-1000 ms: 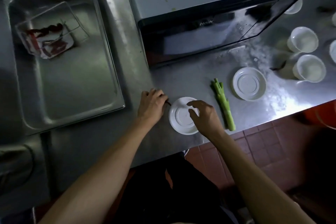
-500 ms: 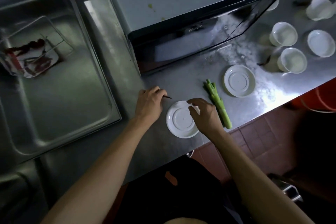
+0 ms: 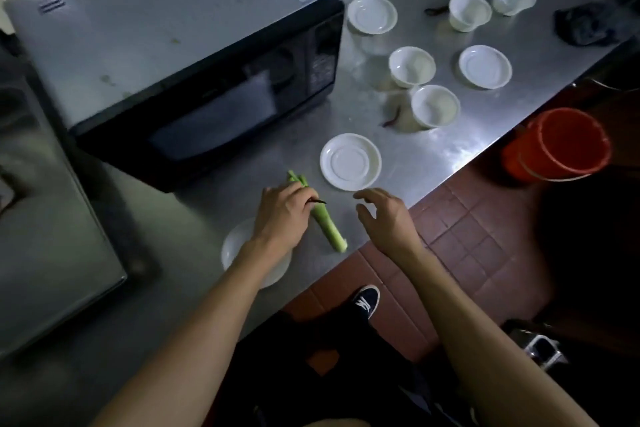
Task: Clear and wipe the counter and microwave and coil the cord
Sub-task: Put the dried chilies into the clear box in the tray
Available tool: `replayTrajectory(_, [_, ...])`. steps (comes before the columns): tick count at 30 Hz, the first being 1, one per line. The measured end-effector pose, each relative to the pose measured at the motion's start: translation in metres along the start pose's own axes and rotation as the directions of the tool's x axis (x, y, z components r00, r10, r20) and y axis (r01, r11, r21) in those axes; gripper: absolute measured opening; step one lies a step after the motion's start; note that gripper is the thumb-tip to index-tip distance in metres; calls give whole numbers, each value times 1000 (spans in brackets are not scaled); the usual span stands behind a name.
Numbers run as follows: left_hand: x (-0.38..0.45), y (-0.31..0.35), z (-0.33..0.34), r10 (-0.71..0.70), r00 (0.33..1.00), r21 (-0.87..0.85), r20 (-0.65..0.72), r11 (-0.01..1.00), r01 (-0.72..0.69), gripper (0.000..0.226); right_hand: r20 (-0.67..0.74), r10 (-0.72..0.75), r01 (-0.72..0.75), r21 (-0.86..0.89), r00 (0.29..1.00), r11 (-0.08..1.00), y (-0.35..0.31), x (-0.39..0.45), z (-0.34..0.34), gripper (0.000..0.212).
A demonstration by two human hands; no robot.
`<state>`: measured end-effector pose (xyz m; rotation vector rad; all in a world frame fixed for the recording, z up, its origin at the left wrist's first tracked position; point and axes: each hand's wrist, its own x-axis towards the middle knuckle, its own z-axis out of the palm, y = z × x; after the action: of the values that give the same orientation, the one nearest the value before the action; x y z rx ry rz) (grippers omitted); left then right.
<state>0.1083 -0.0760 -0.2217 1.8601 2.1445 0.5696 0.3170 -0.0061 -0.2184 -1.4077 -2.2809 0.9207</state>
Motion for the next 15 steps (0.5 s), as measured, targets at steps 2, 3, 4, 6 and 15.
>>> replayTrajectory(2, [11, 30, 8, 16, 1000, 26, 18, 1000, -16, 10, -17, -10, 10, -4, 1000, 1000, 23, -2, -23, 23])
replayTrajectory(3, [17, 44, 12, 28, 999, 27, 22, 999, -29, 10, -25, -11, 11, 1, 1000, 1000, 35, -2, -33, 23])
replayTrajectory(4, [22, 57, 16, 36, 999, 19, 26, 999, -37, 11, -33, -8, 8, 7, 999, 1000, 45, -2, -43, 23])
replayTrajectory(6, [30, 78, 24, 42, 998, 19, 39, 999, -43, 12, -44, 16, -15, 15, 999, 1000, 63, -2, -61, 24])
replayTrajectory(15, [54, 118, 35, 25, 999, 60, 49, 998, -27, 9, -37, -4, 4, -8, 999, 1000, 98, 16, -91, 25])
